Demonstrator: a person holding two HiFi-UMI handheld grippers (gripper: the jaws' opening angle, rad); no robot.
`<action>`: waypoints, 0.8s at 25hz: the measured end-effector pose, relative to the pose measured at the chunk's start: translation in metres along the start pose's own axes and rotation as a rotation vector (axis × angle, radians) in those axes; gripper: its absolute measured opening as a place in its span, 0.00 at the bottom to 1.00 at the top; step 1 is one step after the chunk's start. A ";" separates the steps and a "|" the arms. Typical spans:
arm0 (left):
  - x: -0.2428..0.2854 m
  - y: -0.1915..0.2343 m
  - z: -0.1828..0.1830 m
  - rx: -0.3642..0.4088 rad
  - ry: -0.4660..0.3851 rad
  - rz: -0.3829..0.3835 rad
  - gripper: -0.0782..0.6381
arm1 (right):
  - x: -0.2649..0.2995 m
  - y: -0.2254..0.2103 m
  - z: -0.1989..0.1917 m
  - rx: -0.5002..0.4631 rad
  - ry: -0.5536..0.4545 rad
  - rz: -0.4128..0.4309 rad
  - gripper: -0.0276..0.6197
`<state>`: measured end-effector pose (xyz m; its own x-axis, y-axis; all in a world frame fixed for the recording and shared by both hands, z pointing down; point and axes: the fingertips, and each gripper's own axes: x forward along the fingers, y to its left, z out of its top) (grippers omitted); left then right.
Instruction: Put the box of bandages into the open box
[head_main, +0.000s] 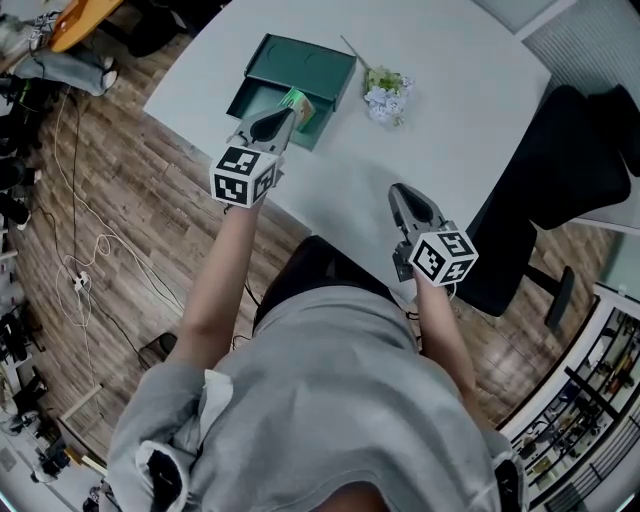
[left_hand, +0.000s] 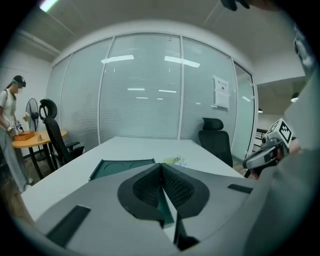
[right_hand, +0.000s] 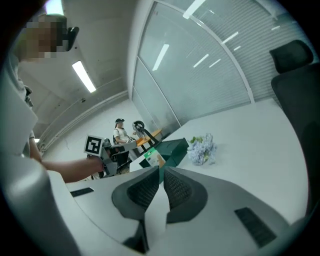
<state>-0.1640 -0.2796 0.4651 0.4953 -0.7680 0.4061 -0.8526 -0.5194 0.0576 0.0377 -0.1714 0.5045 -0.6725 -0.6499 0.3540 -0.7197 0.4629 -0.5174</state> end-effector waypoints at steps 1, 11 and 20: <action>-0.006 -0.005 0.009 -0.015 -0.038 -0.008 0.14 | -0.003 0.003 0.014 -0.034 -0.035 -0.008 0.14; -0.060 -0.073 0.068 -0.062 -0.305 -0.085 0.14 | -0.045 0.035 0.113 -0.290 -0.280 -0.102 0.13; -0.079 -0.092 0.090 -0.009 -0.360 -0.083 0.14 | -0.069 0.057 0.140 -0.332 -0.365 -0.097 0.13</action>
<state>-0.1094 -0.2048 0.3462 0.5885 -0.8068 0.0525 -0.8076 -0.5835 0.0859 0.0669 -0.1849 0.3412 -0.5381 -0.8406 0.0624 -0.8321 0.5180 -0.1985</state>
